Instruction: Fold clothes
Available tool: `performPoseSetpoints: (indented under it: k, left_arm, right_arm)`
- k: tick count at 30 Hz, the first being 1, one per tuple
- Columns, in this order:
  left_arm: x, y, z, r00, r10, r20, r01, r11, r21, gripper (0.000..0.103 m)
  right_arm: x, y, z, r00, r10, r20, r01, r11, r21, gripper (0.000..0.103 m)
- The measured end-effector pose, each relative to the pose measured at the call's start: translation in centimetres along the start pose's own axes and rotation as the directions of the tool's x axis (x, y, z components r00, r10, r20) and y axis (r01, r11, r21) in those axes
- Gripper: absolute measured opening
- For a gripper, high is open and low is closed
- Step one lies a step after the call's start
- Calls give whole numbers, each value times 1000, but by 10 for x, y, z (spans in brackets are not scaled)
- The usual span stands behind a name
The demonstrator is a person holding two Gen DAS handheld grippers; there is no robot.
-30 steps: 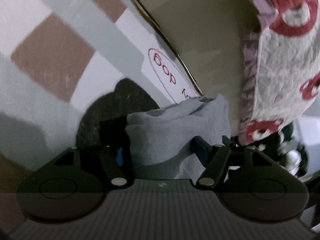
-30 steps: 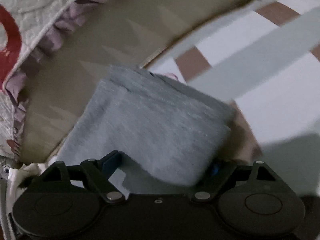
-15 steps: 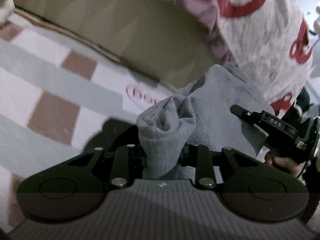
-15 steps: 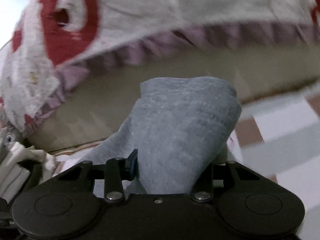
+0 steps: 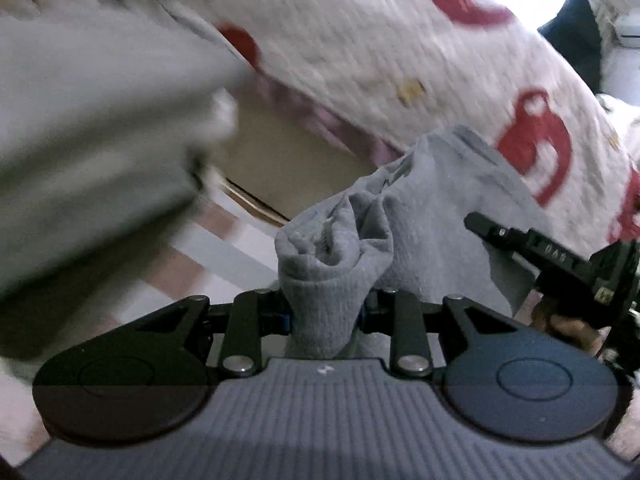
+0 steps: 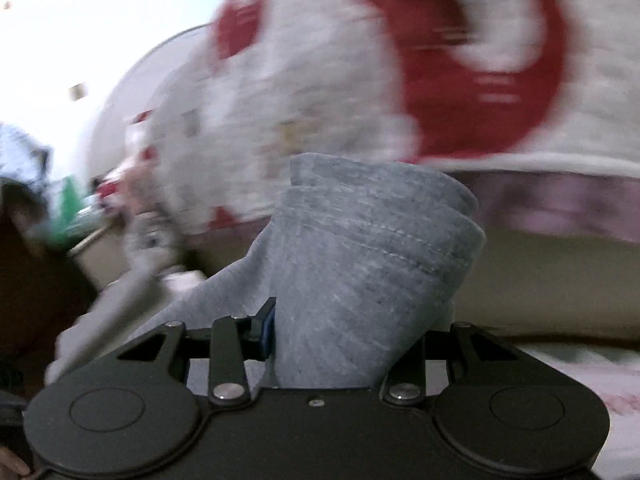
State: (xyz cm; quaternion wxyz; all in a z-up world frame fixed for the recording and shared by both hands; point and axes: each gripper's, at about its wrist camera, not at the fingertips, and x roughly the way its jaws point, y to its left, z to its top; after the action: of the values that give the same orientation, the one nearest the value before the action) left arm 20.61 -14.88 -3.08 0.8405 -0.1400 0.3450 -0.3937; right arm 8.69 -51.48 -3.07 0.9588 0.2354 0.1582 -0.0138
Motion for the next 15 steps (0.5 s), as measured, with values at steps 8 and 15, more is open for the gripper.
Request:
performPoseSetpoints:
  k: [8,15]
  left_arm:
    - [-97,40,83,980,179,83,-185,981,61,26]
    - [-142,79,148,954,251,167,-246,968,-50,27]
  right_arm:
    - [75,110,30,959,280,-35,-282,957,-69,46]
    - [124,175,74,887,458,-64,-459,888,-3,45]
